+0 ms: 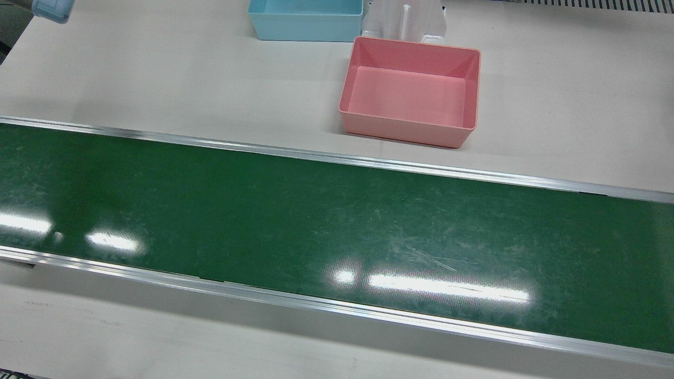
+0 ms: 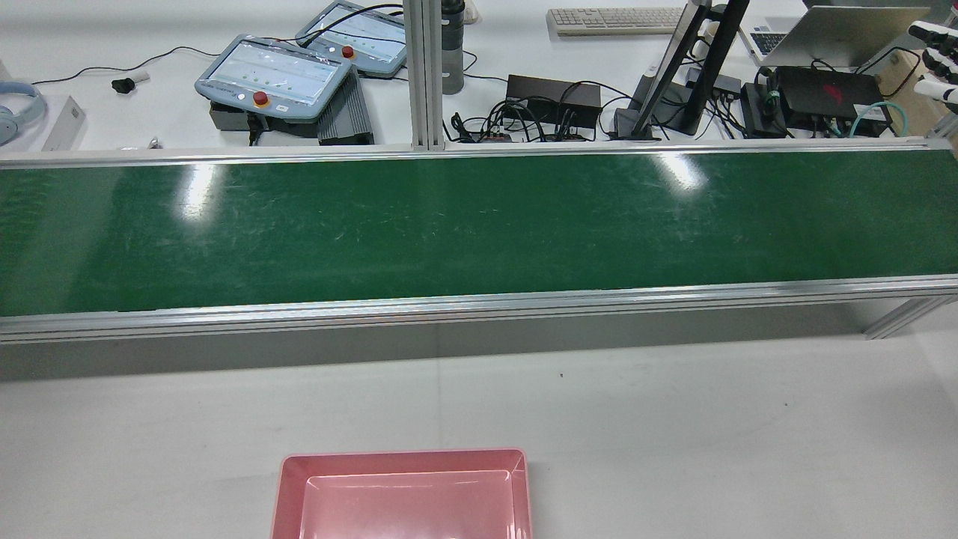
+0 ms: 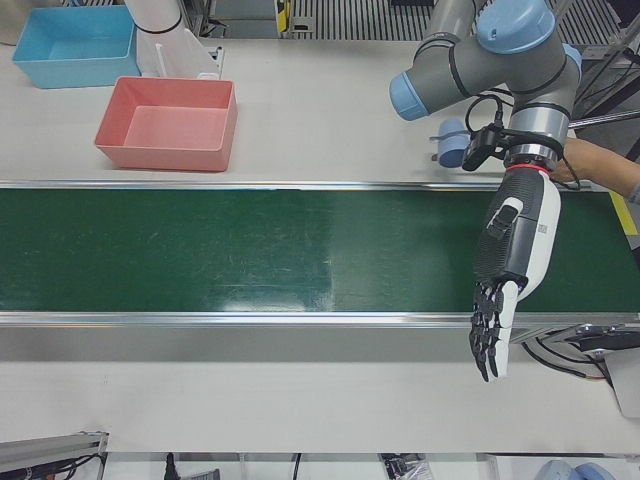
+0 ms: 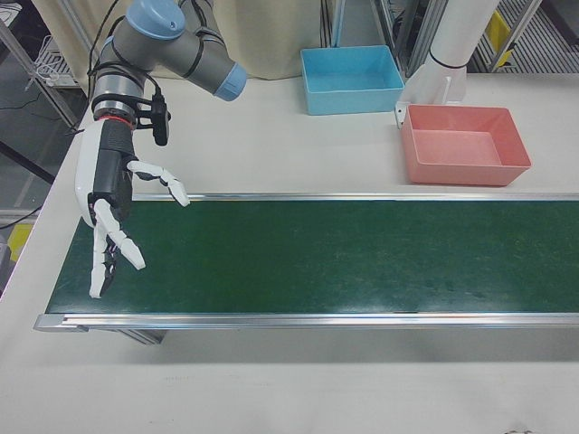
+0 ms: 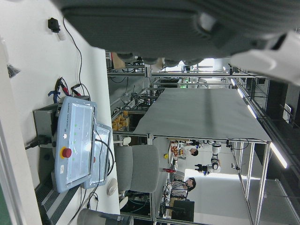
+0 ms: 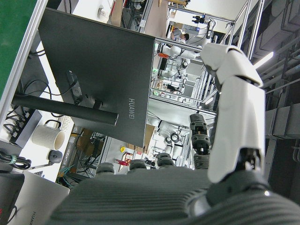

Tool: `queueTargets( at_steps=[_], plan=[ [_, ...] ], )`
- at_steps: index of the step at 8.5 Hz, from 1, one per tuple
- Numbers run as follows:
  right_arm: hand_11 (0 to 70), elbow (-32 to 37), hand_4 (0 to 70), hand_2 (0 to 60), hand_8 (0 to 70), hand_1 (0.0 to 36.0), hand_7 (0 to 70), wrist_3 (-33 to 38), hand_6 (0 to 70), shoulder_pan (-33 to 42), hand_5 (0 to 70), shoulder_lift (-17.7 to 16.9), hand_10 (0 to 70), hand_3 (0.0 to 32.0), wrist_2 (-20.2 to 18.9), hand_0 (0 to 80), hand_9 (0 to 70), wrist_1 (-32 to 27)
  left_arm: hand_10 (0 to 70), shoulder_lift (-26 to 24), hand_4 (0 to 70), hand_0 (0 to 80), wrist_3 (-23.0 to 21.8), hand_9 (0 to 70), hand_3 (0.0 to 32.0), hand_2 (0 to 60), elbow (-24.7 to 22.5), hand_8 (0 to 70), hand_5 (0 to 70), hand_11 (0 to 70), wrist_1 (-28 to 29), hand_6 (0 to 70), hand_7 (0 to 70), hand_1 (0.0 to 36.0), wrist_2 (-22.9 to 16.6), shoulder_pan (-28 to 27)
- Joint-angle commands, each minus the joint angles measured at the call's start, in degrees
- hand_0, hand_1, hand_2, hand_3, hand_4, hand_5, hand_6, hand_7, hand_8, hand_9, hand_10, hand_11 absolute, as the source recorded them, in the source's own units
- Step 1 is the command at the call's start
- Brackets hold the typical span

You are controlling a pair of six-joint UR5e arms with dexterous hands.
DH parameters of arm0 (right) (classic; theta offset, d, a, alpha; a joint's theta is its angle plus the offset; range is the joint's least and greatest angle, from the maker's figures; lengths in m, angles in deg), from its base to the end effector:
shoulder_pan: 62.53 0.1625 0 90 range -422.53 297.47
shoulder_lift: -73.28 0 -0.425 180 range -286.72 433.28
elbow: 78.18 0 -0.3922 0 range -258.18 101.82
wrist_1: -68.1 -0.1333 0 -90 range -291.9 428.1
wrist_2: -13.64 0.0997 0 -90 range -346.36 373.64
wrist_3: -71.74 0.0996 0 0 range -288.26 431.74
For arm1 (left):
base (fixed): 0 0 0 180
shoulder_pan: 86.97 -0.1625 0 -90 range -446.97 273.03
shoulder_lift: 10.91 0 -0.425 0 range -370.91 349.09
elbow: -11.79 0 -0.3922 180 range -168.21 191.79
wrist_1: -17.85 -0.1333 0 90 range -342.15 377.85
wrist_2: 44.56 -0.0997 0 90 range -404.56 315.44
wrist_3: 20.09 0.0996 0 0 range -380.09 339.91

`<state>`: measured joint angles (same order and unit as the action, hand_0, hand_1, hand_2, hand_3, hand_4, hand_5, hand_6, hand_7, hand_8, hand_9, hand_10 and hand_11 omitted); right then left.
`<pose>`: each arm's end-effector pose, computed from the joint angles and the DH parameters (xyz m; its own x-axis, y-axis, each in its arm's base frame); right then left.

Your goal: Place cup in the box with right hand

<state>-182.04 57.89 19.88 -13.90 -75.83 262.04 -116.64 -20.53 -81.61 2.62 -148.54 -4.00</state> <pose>0.0669 -0.5142 0.5692 -0.9651 0.1080 0.2387 -0.2314 0.0754 -0.9699 -0.0363 -0.5979 0.5360 -0.9335 -0.3585 -0.0088 -0.0155 0.0648 -0.9978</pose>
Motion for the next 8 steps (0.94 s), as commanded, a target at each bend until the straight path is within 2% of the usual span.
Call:
queueTargets(
  at_steps=[1,4,8],
  plan=[
    [0.0,-0.47,0.0,25.8,0.0,31.6,4.7,0.23,3.4,0.39,7.9,-0.54,0.0,0.0,0.09,56.2,0.3,0.47,0.0,0.00,0.0,0.0,0.00,0.0,0.0,0.0,-0.03,0.0,0.0,0.0,0.02,0.0,0.0,0.0,0.00,0.00],
    [0.0,-0.12,0.0,24.7,0.0,31.1,2.1,0.23,2.9,0.04,7.9,-1.33,0.0,0.0,0.26,55.9,0.2,0.38,0.0,0.00,0.0,0.0,0.00,0.0,0.0,0.0,0.06,0.0,0.0,0.0,0.02,0.0,0.0,0.0,0.00,0.00],
    [0.0,-1.43,0.0,24.6,0.0,31.0,2.7,0.32,3.0,1.53,7.9,-1.59,0.0,0.0,0.18,56.0,0.4,0.38,0.0,0.00,0.0,0.0,0.09,0.0,0.0,0.0,0.23,0.0,0.0,0.0,0.11,0.0,0.0,0.0,0.00,0.00]
  ],
)
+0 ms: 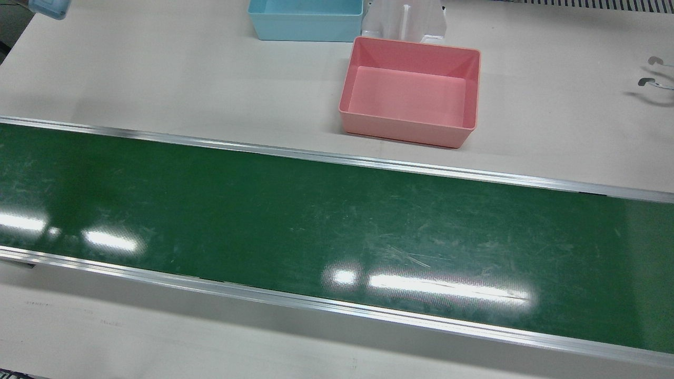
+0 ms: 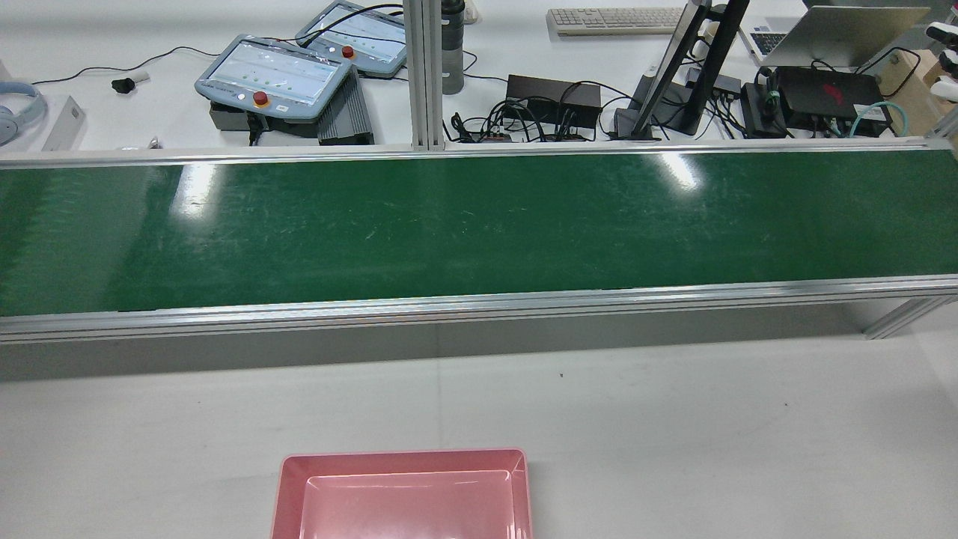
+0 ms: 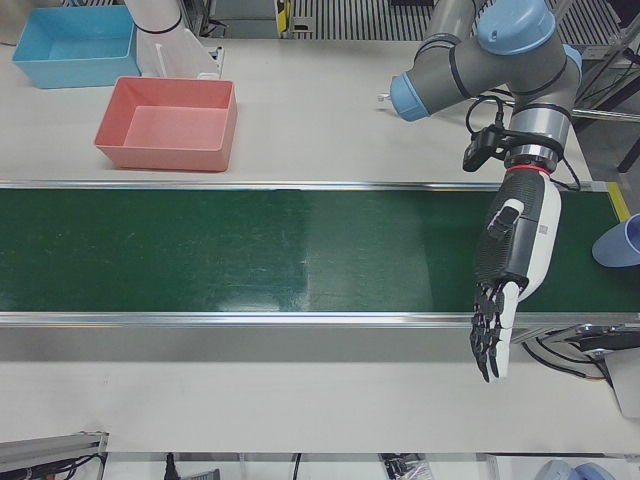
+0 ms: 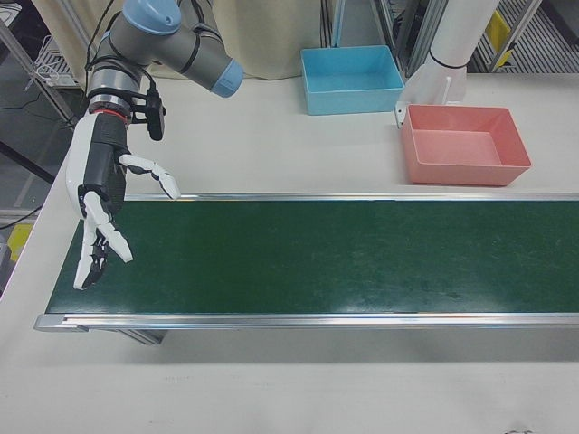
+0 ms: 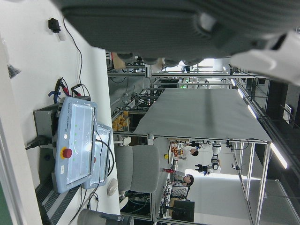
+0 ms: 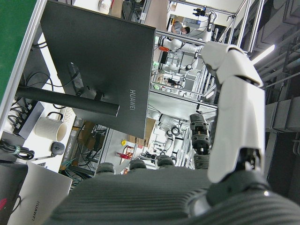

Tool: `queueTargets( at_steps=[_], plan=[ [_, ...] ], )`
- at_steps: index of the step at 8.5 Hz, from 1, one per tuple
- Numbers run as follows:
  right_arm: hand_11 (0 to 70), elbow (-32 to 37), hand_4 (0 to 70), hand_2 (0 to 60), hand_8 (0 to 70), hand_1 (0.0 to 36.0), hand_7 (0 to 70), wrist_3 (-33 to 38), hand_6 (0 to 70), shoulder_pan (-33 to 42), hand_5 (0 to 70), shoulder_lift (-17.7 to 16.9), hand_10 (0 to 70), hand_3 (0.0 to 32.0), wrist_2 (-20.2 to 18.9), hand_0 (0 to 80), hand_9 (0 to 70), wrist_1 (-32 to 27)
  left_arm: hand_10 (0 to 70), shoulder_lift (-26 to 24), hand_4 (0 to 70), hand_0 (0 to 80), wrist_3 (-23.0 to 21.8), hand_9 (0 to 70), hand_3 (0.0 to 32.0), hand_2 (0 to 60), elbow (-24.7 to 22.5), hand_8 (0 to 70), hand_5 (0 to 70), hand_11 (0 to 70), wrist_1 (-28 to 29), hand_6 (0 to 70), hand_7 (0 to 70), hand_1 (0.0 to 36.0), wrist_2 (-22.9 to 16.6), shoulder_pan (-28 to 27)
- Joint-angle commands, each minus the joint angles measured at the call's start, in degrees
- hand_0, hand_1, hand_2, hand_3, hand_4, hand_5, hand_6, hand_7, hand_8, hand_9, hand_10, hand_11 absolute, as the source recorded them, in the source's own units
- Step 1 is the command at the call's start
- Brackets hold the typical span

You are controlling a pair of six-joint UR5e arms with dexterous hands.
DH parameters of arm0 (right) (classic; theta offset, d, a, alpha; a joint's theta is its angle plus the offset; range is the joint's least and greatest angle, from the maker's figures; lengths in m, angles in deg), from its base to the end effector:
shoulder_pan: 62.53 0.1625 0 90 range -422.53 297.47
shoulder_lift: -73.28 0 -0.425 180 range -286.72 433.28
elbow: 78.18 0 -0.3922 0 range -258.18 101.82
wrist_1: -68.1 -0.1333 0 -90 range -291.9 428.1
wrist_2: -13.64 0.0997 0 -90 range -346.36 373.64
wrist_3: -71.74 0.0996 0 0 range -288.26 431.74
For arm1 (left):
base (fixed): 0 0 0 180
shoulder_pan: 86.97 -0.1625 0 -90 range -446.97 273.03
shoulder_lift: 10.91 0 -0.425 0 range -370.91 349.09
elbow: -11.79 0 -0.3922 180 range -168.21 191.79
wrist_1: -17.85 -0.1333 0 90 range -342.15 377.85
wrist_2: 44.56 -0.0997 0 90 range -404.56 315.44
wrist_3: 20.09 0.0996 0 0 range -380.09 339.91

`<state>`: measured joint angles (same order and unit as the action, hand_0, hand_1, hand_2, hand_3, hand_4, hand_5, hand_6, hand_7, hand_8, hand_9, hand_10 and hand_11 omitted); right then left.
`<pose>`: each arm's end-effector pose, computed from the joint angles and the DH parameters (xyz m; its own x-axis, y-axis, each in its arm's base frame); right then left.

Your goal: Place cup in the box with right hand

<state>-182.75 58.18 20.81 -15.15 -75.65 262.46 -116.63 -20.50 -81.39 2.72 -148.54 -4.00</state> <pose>0.0767 -0.5033 0.5749 -0.9677 0.0935 0.2340 -0.2297 0.0543 -0.9717 -0.0363 -0.5981 0.5377 -0.9335 -0.3585 -0.0087 -0.0147 0.0627 -0.9979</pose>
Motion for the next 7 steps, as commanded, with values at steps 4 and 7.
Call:
queueTargets(
  at_steps=[4,7],
  plan=[
    [0.0,-0.73,0.0,24.7,0.0,30.9,2.5,0.03,3.0,0.42,7.9,-0.34,0.0,0.0,-0.01,55.8,0.5,0.05,0.0,-0.01,0.0,0.0,-0.03,0.0,0.0,0.0,-0.16,0.0,0.0,0.0,-0.07,0.0,0.0,0.0,0.01,0.00],
    [0.1,-0.73,0.0,25.8,0.0,31.3,3.3,0.03,3.1,0.42,7.9,-0.34,0.0,0.0,-0.10,55.8,0.4,-0.04,0.0,-0.01,0.0,0.0,-0.03,0.0,0.0,0.0,-0.08,0.0,0.0,0.0,-0.07,0.0,0.0,0.0,0.01,0.09]
  ],
)
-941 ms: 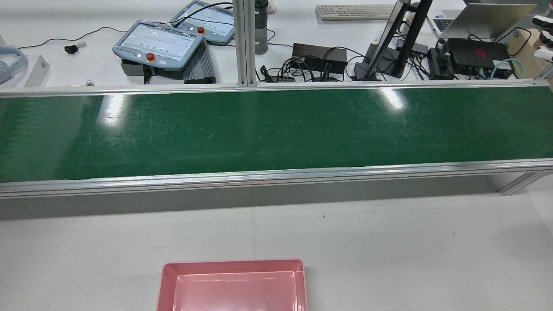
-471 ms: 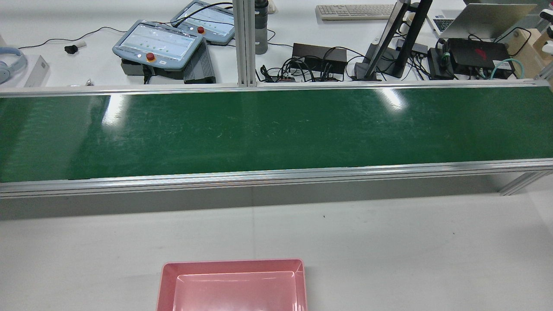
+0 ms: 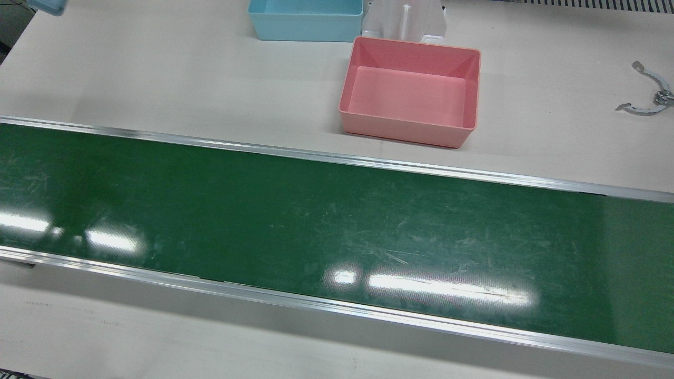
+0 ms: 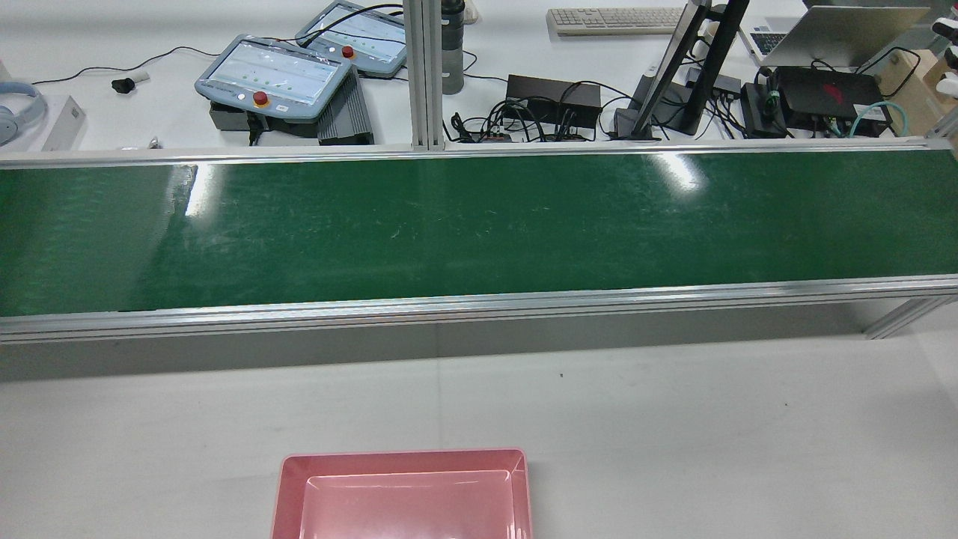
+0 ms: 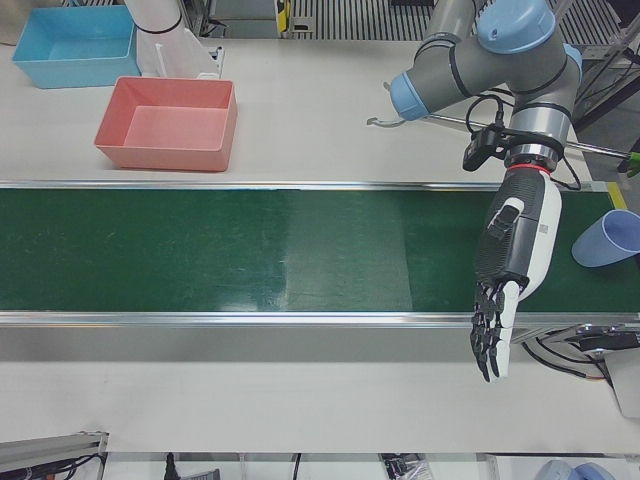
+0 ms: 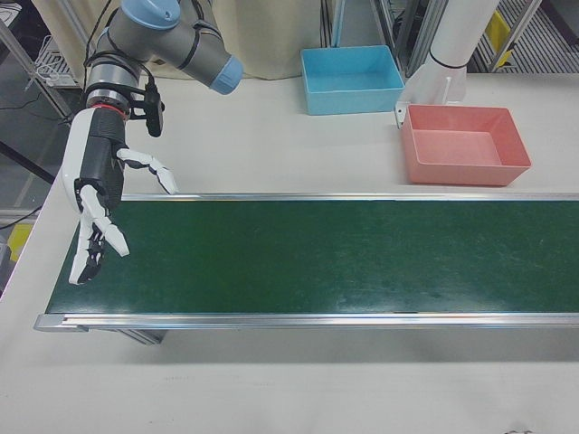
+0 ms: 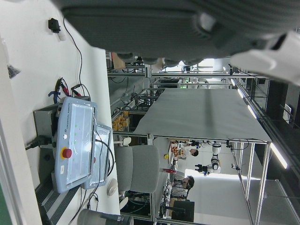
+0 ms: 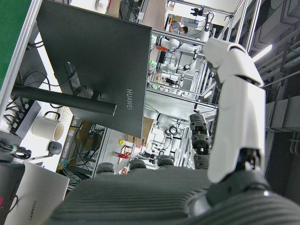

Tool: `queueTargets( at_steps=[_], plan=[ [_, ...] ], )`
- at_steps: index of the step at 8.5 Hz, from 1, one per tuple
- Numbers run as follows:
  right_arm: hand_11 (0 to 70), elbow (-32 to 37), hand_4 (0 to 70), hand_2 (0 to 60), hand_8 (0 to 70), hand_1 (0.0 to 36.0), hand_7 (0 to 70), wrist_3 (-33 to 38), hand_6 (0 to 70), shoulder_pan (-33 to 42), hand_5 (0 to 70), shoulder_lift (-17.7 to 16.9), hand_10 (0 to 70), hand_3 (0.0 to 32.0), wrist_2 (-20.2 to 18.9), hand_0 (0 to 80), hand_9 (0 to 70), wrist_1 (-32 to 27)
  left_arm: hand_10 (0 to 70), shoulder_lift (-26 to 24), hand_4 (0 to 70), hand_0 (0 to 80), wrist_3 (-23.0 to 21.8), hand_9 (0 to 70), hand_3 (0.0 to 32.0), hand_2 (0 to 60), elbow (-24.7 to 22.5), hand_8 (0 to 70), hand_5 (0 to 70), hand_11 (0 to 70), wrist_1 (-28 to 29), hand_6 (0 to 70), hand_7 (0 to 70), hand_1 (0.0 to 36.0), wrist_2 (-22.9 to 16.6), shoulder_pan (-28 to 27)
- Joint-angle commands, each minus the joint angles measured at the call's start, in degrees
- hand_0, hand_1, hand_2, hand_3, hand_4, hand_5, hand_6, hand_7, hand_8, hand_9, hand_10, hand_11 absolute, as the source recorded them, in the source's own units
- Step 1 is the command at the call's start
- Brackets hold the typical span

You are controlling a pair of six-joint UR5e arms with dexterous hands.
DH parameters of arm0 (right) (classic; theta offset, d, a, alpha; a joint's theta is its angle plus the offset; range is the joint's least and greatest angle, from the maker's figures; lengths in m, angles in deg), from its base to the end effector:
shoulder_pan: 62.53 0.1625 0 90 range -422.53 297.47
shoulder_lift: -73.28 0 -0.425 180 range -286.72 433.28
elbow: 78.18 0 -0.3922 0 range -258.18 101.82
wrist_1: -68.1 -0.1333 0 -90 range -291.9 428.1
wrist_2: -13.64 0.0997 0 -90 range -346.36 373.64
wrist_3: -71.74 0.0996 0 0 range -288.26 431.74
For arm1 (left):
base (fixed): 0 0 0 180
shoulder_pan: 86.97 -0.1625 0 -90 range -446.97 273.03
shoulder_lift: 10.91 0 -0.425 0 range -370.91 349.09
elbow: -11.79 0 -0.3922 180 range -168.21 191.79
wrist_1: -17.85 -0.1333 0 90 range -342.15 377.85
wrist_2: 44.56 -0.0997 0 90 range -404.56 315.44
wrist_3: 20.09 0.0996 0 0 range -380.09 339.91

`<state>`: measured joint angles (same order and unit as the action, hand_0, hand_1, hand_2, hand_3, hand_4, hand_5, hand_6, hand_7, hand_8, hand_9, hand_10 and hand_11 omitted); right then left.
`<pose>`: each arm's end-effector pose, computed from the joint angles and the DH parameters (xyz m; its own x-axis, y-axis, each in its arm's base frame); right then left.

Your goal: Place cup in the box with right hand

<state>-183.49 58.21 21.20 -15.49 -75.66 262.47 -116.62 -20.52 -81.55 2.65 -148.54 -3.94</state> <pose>0.0804 -0.5002 0.5716 -0.9686 0.0856 0.2333 -0.2288 0.0593 -0.9717 -0.0370 -0.5978 0.5366 -0.9339 -0.3575 -0.0087 -0.0152 0.0640 -0.9978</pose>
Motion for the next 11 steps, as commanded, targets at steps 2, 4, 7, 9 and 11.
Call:
queueTargets(
  at_steps=[2,4,7,9,11],
  plan=[
    [0.2,-0.07,0.0,25.3,0.0,31.2,2.9,0.00,3.0,0.12,7.9,0.00,0.0,0.0,0.00,56.0,0.5,-0.05,0.0,-0.02,0.0,0.0,0.00,0.0,0.0,0.0,0.08,0.0,0.0,0.0,0.00,0.0,0.0,0.0,0.00,-0.06],
    [0.3,-0.33,0.0,25.7,0.0,31.2,3.4,0.00,3.1,0.21,7.9,0.00,0.0,0.0,0.00,55.9,0.7,-0.05,0.0,-0.02,0.0,0.0,0.00,0.0,0.0,0.0,0.00,0.0,0.0,0.0,0.00,0.0,0.0,0.0,0.00,0.03],
    [0.3,-0.16,0.0,24.7,0.0,31.0,3.5,0.00,3.1,0.04,7.9,0.09,0.0,0.0,0.00,56.0,0.7,-0.05,0.0,-0.02,0.0,0.0,0.00,0.0,0.0,0.0,0.00,0.0,0.0,0.0,0.00,0.0,0.0,0.0,0.00,-0.06],
    [0.5,-0.34,0.0,25.7,0.0,31.1,4.3,0.00,3.3,-0.05,7.9,0.09,0.0,0.0,-0.09,55.7,0.9,0.04,0.0,-0.02,0.0,0.0,0.00,0.0,0.0,0.0,0.08,0.0,0.0,0.0,0.00,0.0,0.0,0.0,0.00,-0.06],
    [0.5,-1.73,0.0,25.8,0.0,31.3,4.4,0.09,3.3,0.56,7.9,-0.87,0.0,0.0,0.00,56.0,0.8,0.04,0.0,-0.02,0.0,0.0,0.00,0.0,0.0,0.0,0.26,0.0,0.0,0.0,0.08,0.0,0.0,0.0,0.00,-0.06]
  ],
)
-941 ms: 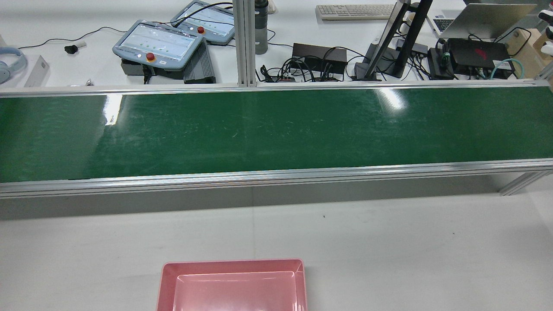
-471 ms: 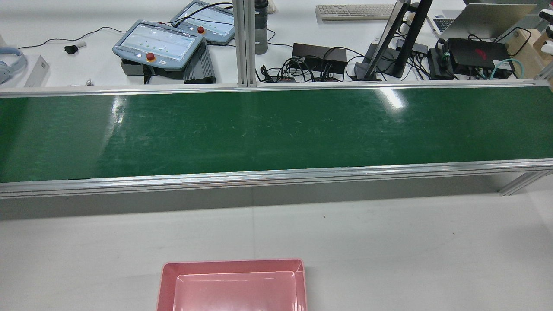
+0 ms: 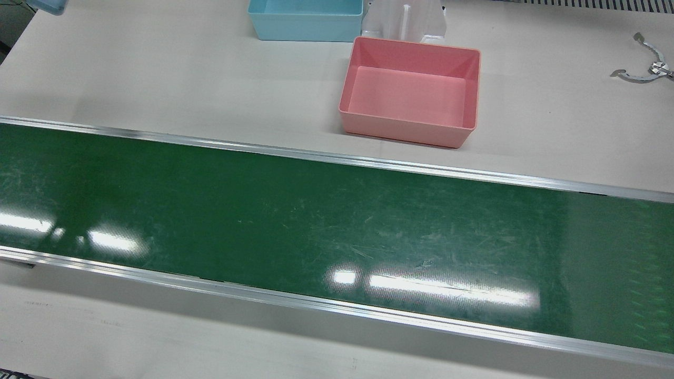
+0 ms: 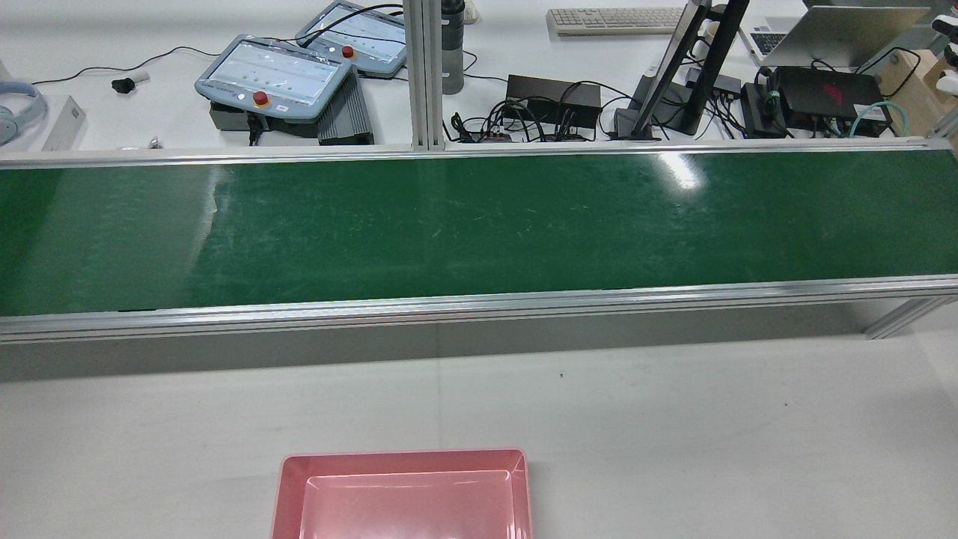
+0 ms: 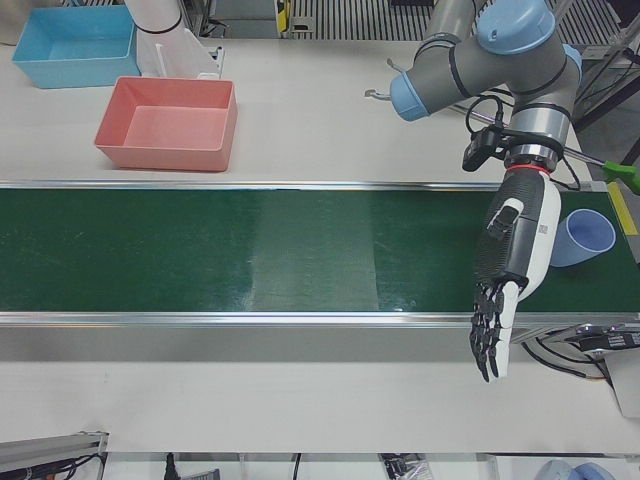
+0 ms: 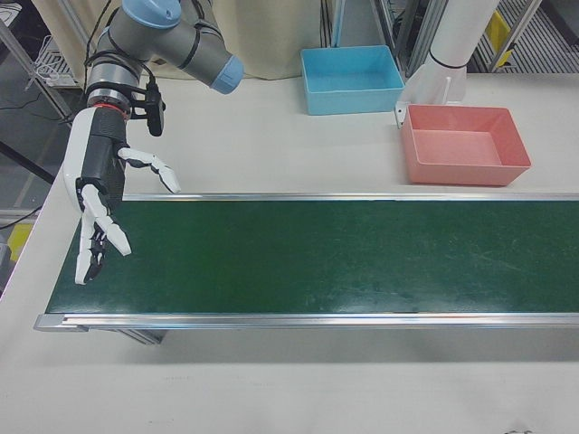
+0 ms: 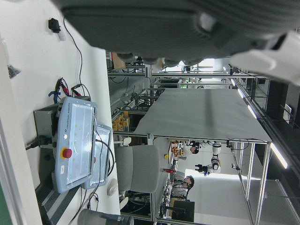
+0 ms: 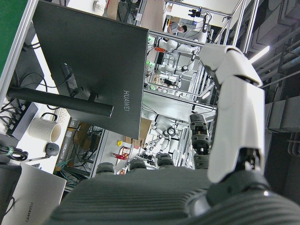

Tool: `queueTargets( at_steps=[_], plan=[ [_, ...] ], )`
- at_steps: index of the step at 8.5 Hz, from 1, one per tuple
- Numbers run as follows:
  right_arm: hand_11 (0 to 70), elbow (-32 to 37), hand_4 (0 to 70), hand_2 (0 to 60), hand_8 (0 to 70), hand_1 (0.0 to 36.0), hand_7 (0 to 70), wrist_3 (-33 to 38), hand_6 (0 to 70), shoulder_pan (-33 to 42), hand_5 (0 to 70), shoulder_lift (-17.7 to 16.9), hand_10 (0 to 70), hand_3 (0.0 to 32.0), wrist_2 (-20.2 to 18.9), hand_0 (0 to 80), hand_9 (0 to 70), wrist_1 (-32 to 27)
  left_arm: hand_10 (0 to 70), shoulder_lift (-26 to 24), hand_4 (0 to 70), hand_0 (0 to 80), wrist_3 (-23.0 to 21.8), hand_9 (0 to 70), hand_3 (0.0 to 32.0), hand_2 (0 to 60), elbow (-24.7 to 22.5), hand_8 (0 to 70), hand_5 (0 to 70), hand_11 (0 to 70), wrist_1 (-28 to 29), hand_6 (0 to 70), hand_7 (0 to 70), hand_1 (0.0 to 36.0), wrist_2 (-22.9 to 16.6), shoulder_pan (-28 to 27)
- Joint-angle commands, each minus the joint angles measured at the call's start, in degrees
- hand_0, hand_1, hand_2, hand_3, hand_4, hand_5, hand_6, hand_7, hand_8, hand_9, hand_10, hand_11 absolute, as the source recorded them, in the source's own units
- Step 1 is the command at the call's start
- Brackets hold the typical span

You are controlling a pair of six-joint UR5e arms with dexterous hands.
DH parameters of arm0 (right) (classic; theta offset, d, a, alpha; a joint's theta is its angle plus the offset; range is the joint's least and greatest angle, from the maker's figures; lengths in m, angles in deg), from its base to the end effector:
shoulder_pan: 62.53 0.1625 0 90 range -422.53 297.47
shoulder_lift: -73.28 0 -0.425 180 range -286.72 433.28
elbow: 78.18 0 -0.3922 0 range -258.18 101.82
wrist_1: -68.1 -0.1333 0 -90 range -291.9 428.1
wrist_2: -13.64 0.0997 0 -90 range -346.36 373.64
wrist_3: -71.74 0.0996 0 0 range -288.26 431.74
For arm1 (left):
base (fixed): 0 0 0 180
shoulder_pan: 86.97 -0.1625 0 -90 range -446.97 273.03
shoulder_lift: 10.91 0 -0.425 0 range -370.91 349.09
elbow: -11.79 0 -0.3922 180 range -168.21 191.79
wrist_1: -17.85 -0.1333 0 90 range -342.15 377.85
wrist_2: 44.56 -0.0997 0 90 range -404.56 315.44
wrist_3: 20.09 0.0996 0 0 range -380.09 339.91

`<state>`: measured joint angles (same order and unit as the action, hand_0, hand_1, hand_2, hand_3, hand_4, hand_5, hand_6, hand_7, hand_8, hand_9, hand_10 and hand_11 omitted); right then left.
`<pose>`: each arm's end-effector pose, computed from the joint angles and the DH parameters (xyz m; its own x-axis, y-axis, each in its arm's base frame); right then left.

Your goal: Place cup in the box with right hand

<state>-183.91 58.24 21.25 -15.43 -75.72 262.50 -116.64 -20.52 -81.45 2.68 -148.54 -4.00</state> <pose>0.0807 -0.5003 0.5676 -0.9689 0.0840 0.2327 -0.2275 0.0669 -0.9715 -0.0363 -0.5981 0.5372 -0.9335 -0.3585 -0.0085 -0.0151 0.0631 -0.9979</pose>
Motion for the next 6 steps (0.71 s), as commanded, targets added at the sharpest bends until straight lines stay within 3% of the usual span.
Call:
queueTargets(
  at_steps=[1,6],
  plan=[
    [0.3,-2.71,0.0,24.2,0.0,31.0,3.9,0.06,3.2,0.59,7.9,-2.94,0.0,0.0,-0.03,56.3,0.8,-0.08,0.0,0.00,0.0,0.0,0.00,0.0,0.0,0.0,0.25,0.0,0.0,0.0,0.14,0.0,0.0,0.0,0.00,-0.01],
    [0.1,-2.73,0.0,25.1,0.0,31.1,2.0,0.15,2.9,0.51,7.9,-4.11,0.0,0.0,0.06,55.8,0.4,-0.08,0.0,0.00,0.0,0.0,0.00,0.0,0.0,0.0,0.25,0.0,0.0,0.0,0.14,0.0,0.0,0.0,0.00,-0.01]
  ],
)
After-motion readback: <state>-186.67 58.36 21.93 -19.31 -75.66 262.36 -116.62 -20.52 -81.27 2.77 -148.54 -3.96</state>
